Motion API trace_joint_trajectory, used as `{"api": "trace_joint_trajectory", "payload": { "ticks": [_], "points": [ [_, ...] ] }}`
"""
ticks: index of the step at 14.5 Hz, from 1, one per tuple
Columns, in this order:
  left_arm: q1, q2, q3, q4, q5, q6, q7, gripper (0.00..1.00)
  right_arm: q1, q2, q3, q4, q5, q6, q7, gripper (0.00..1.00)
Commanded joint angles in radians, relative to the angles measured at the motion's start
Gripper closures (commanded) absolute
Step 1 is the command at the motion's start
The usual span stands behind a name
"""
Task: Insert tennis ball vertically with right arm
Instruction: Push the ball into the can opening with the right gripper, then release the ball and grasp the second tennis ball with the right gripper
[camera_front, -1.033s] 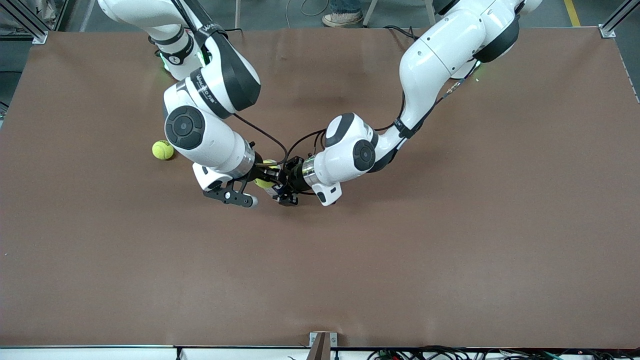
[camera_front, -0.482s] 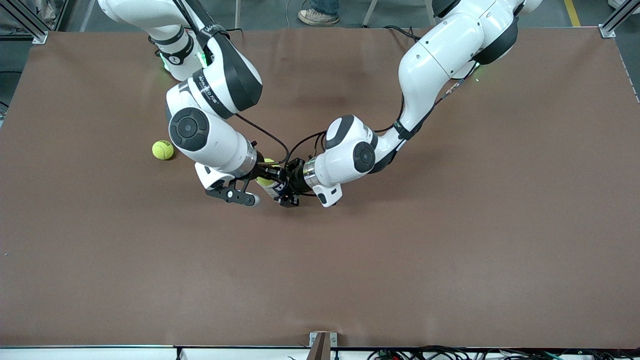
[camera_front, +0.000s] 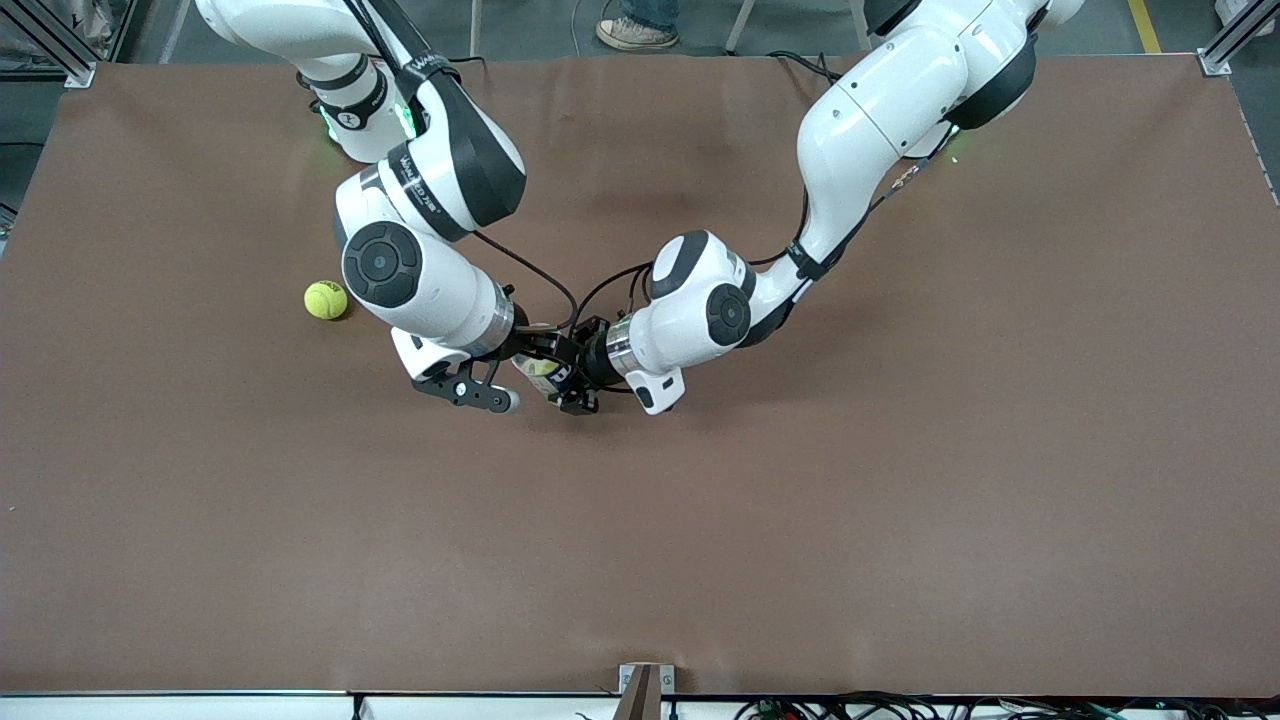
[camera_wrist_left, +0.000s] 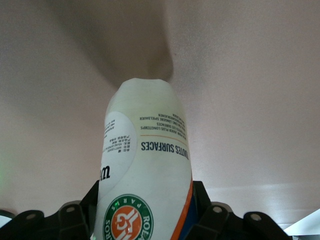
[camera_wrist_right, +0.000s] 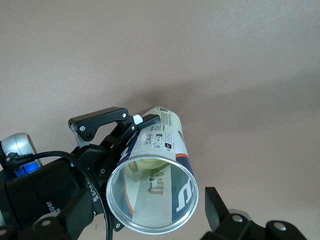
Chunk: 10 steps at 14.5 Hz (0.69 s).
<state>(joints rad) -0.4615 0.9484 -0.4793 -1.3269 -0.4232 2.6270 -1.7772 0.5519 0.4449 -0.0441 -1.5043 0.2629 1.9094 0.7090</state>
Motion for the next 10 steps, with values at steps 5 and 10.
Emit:
{"api": "trace_joint_trajectory", "payload": {
  "ticks": [5, 10],
  "points": [
    [-0.008, 0.012, -0.001, 0.023, -0.022, 0.008, 0.025, 0.25, -0.199, -0.133, -0.034, -0.002, -0.06, -0.259, -0.303, 0.0],
    [-0.008, 0.01, -0.001, 0.023, -0.022, 0.008, 0.025, 0.26, -0.439, -0.208, -0.034, -0.13, -0.116, -0.342, -0.65, 0.0]
  ]
}}
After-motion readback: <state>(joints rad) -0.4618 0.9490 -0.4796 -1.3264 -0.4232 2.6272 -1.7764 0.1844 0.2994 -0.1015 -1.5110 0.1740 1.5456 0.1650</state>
